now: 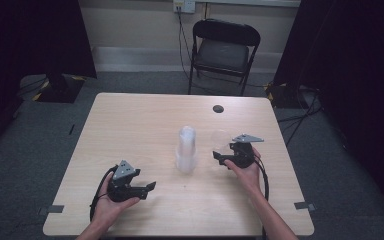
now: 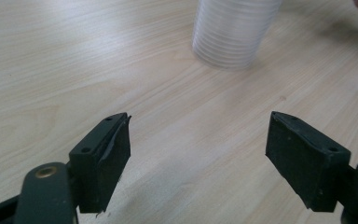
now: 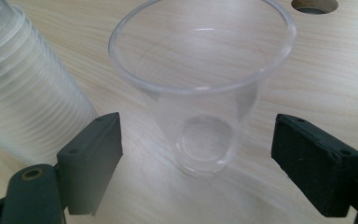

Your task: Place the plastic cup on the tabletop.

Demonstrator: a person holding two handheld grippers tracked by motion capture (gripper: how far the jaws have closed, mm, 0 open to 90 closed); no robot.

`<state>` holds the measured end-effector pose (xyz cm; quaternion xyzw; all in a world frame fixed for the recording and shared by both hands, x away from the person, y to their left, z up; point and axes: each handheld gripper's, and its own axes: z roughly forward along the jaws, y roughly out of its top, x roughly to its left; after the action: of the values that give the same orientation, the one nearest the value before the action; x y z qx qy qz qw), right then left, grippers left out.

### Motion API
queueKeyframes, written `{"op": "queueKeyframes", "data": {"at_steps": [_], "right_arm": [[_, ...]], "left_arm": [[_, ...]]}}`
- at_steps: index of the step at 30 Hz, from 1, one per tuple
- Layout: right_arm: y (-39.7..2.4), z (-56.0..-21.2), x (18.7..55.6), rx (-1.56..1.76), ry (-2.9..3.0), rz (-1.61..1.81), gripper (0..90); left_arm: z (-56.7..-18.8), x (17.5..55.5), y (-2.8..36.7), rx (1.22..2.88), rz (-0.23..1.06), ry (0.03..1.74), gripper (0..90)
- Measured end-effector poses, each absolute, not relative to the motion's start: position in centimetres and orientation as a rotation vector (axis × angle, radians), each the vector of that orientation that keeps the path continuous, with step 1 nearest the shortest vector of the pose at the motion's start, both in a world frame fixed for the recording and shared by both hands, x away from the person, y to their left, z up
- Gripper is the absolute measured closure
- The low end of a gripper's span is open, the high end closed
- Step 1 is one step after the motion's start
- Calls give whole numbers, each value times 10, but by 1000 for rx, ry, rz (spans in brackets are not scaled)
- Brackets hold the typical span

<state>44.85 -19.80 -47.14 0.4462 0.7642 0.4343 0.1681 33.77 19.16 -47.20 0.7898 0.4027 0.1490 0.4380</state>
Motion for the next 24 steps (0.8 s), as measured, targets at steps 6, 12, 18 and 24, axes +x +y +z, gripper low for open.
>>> {"op": "queueKeyframes", "data": {"at_steps": [6,12,18,24], "right_arm": [[-208,-466,438,1274,2174,1248,156],[-214,-463,427,1270,2175,1263,158],[-220,-455,414,1260,2170,1278,164],[-230,-449,400,1274,2151,1284,172]], "left_arm": [[-471,338,193,1955,373,1004,214],[-471,339,195,1944,375,1034,183],[-469,339,197,1939,373,1045,183],[-469,339,199,1938,370,1049,185]]}}
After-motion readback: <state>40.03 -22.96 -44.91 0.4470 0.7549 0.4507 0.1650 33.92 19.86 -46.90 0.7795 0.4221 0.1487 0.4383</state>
